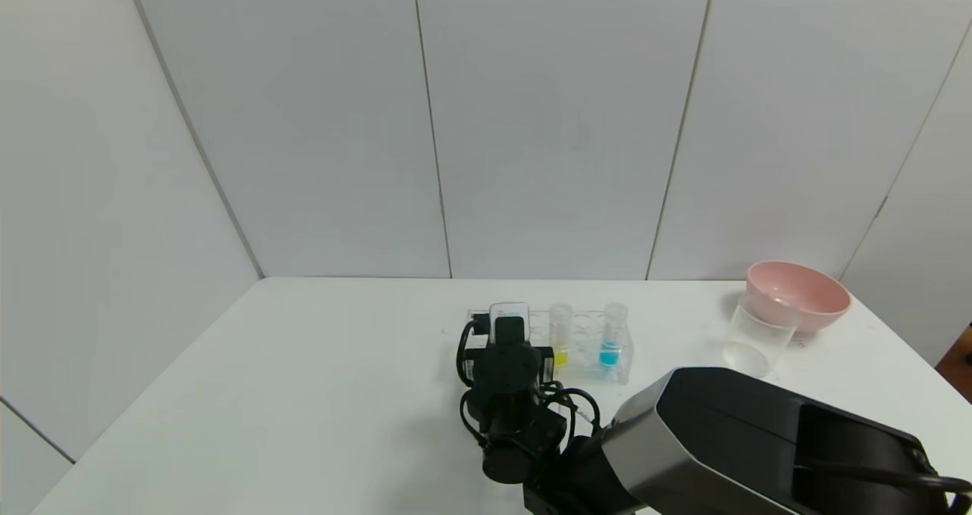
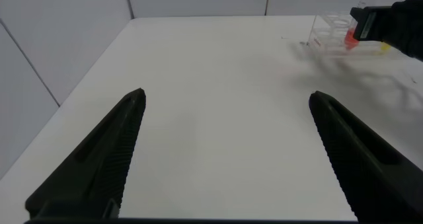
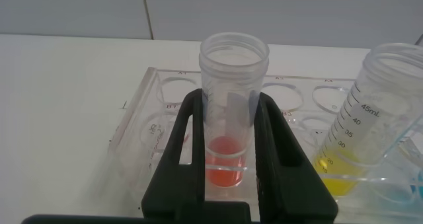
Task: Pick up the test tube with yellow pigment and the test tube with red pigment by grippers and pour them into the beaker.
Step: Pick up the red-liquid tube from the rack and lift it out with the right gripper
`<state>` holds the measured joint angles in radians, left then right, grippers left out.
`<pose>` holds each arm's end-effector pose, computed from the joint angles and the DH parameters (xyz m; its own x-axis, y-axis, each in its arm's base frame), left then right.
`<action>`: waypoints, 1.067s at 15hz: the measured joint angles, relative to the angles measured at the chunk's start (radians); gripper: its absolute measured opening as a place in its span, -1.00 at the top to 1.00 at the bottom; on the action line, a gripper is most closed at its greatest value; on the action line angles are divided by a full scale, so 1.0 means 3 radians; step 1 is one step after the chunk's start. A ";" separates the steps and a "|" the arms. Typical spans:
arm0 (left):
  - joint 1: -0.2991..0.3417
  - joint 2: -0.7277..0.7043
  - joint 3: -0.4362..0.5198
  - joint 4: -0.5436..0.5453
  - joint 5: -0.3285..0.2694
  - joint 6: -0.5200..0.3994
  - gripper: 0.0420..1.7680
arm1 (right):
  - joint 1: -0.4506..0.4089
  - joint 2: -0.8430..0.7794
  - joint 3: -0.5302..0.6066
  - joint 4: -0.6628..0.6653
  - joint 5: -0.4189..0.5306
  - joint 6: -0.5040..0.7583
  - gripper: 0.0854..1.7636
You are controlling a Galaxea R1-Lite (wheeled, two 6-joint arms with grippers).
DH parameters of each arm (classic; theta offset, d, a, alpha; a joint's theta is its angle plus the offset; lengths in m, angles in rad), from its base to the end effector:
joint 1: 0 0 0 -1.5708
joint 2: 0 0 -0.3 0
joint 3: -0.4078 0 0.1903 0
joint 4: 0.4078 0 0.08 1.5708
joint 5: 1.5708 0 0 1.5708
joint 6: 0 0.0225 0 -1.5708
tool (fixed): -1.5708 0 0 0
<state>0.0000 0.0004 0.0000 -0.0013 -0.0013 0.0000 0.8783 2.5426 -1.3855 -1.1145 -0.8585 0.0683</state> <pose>-0.0228 0.0000 0.0756 1.0000 -0.0013 0.0009 0.0013 1.0000 0.0000 0.3207 0.3599 0.0355 0.9994 0.0193 -0.0278 -0.0183 0.9992 0.0360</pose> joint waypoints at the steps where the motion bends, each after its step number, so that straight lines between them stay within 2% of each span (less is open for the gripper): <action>1: 0.0000 0.0000 0.0000 0.0000 -0.0001 0.0000 -1.00 | -0.0001 -0.0001 -0.0006 0.0000 -0.0001 -0.0005 0.51; 7: 0.0000 0.0000 0.0000 -0.0001 -0.0001 0.0000 -1.00 | -0.0024 -0.0148 -0.0181 0.0228 0.0011 -0.0027 0.51; 11: 0.0000 0.0000 0.0000 0.0000 -0.0001 0.0000 -1.00 | -0.0008 -0.0391 -0.0309 0.0455 0.0070 -0.0033 0.51; 16: 0.0000 0.0000 0.0000 0.0000 -0.0001 0.0000 -1.00 | 0.0040 -0.0809 -0.0298 0.0572 0.0084 -0.0043 0.51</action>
<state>0.0000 0.0004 0.0000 -0.0013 -0.0017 0.0000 0.8904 2.3000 -1.4749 -0.9430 -0.8332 0.0553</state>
